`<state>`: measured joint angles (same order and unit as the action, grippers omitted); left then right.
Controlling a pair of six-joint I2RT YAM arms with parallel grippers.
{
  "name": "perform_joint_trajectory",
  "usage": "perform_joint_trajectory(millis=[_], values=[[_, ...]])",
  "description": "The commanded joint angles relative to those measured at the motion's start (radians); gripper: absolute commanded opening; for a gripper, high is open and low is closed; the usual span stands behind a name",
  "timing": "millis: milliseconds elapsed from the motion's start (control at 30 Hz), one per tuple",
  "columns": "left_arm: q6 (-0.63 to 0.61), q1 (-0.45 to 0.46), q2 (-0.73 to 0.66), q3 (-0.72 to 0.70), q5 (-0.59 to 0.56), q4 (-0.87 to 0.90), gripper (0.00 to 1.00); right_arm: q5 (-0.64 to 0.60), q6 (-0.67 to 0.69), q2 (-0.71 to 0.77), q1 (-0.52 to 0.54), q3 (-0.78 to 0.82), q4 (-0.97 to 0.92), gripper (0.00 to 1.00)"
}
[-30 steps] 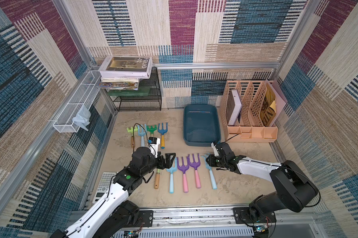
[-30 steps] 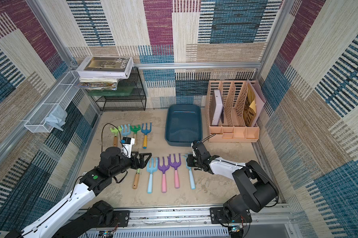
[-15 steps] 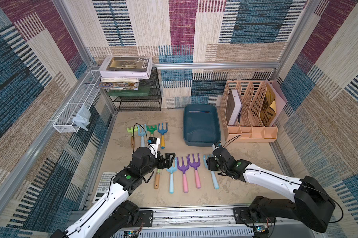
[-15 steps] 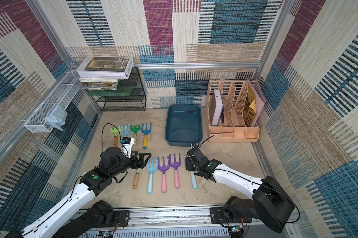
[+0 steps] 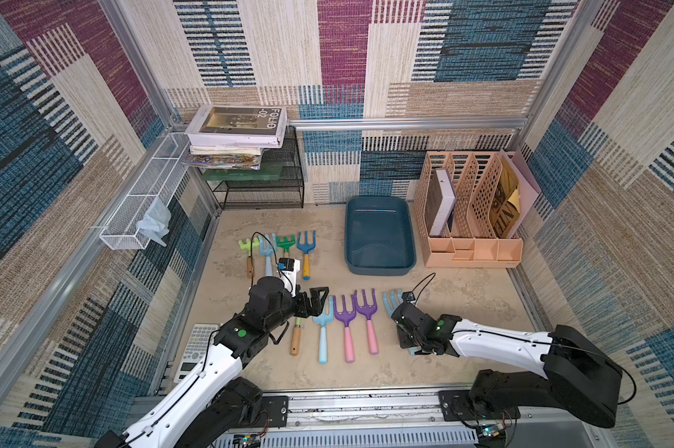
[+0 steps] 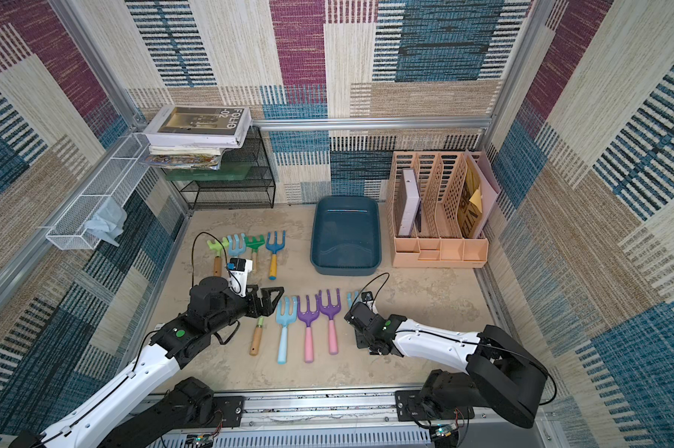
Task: Take the hand rake out of the storage box
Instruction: Place the rake at the center of the board, then reset both arms
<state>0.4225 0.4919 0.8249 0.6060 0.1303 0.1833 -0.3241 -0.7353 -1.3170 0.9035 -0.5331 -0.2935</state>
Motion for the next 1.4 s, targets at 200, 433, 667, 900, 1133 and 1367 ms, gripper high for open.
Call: perform_joint_trajectory(millis=[200,433,667,900,1133,1367], values=[[-0.007,-0.002,-0.001,-0.003,-0.015,-0.001,0.99,0.062,-0.054,-0.084,0.014,-0.038,0.064,0.24],[-0.008,-0.002,-0.001,-0.003,-0.013,-0.001,0.99,0.054,-0.08,-0.109,0.008,-0.041,0.07,0.2],[-0.007,-0.003,-0.007,-0.003,-0.042,0.011,0.99,0.012,-0.111,-0.11,0.035,-0.045,0.069,0.39],[0.054,-0.026,0.033,0.067,-0.303,0.065,0.99,-0.206,-0.055,0.086,0.001,-0.142,-0.032,0.96],[-0.118,-0.168,0.188,0.084,-0.315,-0.026,0.99,-0.468,0.196,0.091,-0.247,-0.289,0.135,0.96],[-0.309,-0.466,0.232,-0.132,-0.372,-0.305,1.0,-0.14,0.439,-0.006,-0.689,-0.099,0.601,0.96]])
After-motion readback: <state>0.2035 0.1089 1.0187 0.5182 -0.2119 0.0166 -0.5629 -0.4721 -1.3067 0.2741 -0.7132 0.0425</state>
